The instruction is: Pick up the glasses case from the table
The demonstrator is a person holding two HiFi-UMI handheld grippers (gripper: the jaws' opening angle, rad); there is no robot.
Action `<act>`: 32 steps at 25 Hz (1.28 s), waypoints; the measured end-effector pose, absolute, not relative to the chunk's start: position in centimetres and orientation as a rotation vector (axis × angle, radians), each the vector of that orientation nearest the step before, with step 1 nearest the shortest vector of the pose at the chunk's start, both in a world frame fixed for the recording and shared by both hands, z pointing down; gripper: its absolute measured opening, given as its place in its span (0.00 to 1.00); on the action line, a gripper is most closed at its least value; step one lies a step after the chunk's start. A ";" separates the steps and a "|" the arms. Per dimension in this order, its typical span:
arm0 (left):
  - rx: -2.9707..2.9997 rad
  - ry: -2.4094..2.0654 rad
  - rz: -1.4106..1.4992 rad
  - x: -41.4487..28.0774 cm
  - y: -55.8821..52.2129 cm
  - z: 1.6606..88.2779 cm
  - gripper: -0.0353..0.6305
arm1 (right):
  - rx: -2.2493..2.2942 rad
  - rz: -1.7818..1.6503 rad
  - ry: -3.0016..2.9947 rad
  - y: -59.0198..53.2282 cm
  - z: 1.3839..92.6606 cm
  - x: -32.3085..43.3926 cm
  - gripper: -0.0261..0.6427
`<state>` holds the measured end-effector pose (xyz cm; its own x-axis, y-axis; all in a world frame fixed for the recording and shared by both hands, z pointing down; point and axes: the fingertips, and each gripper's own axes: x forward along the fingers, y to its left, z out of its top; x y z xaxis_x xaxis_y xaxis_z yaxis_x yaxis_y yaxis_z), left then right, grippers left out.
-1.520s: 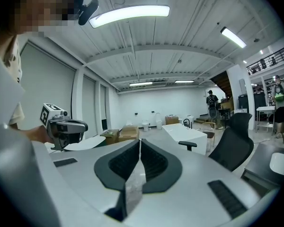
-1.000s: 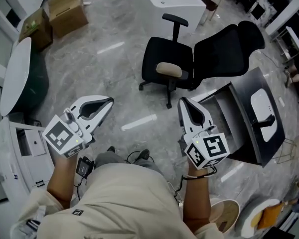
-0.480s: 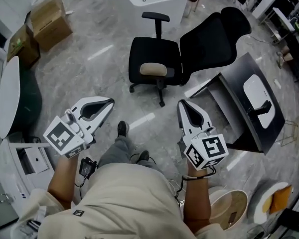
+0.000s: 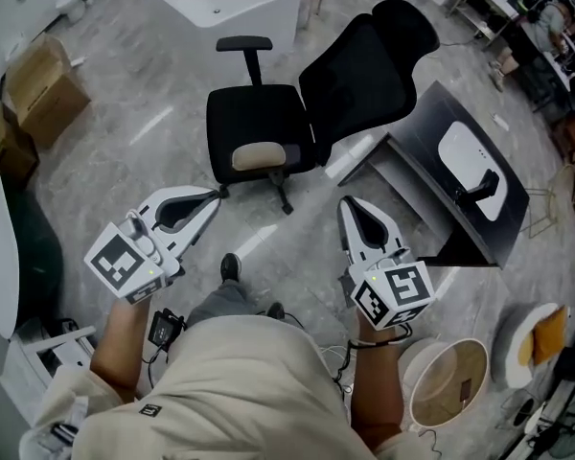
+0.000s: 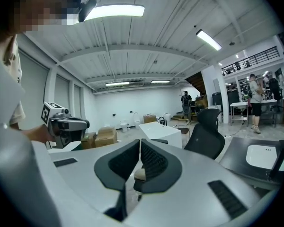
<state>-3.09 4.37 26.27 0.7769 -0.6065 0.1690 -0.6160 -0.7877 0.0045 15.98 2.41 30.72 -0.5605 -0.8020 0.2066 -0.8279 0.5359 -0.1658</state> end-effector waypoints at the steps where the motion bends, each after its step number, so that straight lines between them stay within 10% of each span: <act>1: 2.911 -0.981 0.245 -3.3 3.5 26.3 0.07 | 1.434 0.375 -2.651 1.8 30.7 15.8 0.08; 32: 2.916 -0.687 0.235 -9.3 -14.5 31.7 0.07 | 1.583 0.400 -2.489 -12.4 33.1 8.3 0.08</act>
